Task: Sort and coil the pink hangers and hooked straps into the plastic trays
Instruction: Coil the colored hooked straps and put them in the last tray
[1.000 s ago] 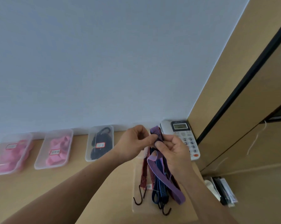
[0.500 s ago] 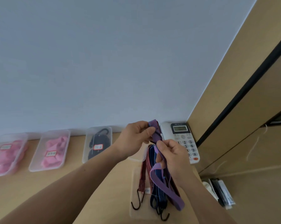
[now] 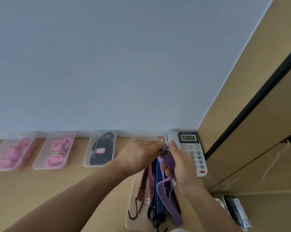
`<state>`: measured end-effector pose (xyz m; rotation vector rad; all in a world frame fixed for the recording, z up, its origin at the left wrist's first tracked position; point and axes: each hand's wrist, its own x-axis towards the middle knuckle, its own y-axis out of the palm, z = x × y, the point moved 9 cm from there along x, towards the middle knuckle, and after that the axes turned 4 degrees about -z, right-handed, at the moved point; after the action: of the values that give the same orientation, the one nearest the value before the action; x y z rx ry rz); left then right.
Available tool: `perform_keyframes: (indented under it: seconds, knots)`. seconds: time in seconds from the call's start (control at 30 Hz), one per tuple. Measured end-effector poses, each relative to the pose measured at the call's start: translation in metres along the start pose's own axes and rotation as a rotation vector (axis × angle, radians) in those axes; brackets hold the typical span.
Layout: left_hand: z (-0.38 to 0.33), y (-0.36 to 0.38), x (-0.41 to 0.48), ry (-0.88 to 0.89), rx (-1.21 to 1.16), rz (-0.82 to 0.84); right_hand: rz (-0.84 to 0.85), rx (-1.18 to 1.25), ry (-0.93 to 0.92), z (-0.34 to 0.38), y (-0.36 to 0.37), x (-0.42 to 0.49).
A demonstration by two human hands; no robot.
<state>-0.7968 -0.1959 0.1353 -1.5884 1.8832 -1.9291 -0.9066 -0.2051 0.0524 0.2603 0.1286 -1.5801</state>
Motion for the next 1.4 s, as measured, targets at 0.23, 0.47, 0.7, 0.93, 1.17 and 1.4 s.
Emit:
perform_keyframes:
  seconds: [0.23,0.47,0.7,0.93,1.17,1.4]
  knots:
    - [-0.012,0.02,-0.002,0.059,0.03,0.153,-0.065,-0.048,-0.122,0.008,-0.012,-0.004]
    - [0.049,0.039,-0.027,-0.942,-0.782,0.032,-0.037,-0.001,-0.169,0.01,-0.013,-0.009]
    - [0.024,0.054,-0.018,-0.982,-1.25,0.174,-0.072,-0.107,-0.272,0.011,-0.013,-0.016]
    - [0.033,0.051,-0.016,-1.074,-1.216,0.171,-0.139,-0.158,-0.226,0.005,-0.026,-0.015]
    - [0.031,0.052,-0.014,-0.973,-1.182,0.171,-0.169,-0.165,-0.255,0.008,-0.027,-0.017]
    - [0.041,0.043,-0.008,-0.901,-1.062,0.114,-0.106,-0.231,-0.15,-0.008,-0.025,-0.012]
